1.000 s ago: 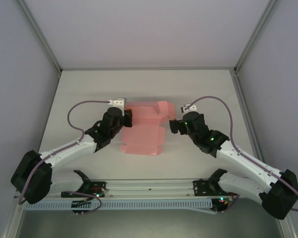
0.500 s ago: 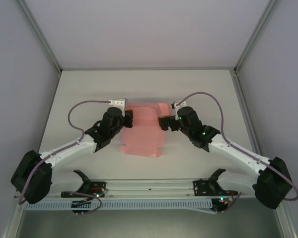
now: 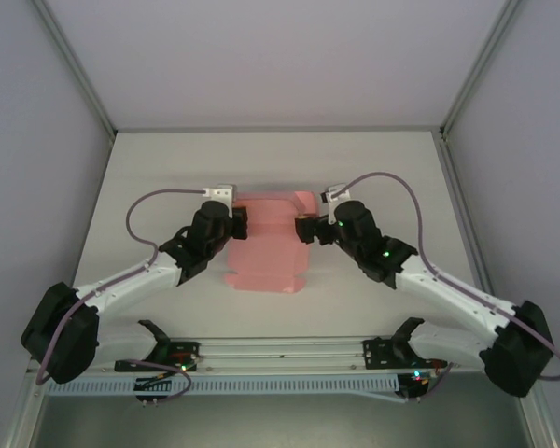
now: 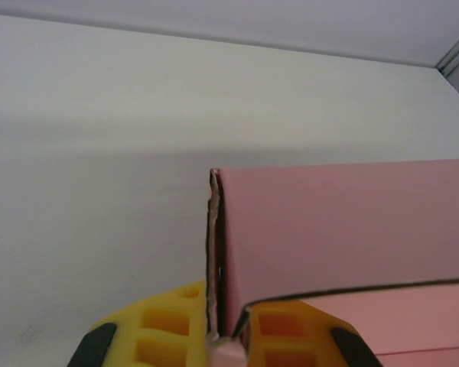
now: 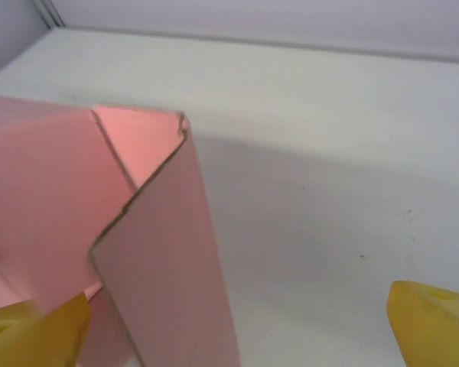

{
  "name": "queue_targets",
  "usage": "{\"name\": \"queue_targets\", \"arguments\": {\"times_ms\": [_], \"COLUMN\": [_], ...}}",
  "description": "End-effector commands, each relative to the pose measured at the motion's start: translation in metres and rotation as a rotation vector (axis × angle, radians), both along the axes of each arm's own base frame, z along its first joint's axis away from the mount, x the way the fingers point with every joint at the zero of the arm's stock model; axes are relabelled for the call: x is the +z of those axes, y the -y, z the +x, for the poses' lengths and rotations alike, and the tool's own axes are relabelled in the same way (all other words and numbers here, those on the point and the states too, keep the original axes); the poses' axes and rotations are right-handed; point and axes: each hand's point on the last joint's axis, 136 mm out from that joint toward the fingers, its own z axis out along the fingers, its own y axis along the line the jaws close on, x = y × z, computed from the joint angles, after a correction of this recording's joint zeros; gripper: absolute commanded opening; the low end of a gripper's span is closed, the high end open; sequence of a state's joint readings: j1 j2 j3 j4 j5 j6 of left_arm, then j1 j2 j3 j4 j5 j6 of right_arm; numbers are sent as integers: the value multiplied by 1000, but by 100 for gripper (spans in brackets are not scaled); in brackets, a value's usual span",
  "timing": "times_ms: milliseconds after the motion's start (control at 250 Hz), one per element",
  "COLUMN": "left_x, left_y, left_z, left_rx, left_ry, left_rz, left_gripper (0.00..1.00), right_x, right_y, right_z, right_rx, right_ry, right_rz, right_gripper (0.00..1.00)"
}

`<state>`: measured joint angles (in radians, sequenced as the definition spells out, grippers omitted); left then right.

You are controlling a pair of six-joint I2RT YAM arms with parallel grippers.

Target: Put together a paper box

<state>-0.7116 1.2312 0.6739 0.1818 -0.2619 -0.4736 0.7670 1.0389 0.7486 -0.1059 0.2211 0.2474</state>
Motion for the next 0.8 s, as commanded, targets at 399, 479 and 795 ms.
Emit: {"name": "queue_targets", "arguments": {"times_ms": [399, 479, 795], "left_x": [8, 9, 10], "left_y": [-4, -2, 3], "left_z": [-2, -3, -5], "left_rx": [-38, -52, -83], "left_ry": [9, 12, 17], "left_rz": [-3, -7, -14], "left_gripper": [0, 0, 0], "right_x": [17, 9, 2], "right_y": [98, 79, -5], "right_z": [-13, -5, -7], "right_rx": [-190, -100, 384], "right_ry": [-17, -64, -165], "right_rz": [154, 142, 183], "right_gripper": [100, 98, 70]}}
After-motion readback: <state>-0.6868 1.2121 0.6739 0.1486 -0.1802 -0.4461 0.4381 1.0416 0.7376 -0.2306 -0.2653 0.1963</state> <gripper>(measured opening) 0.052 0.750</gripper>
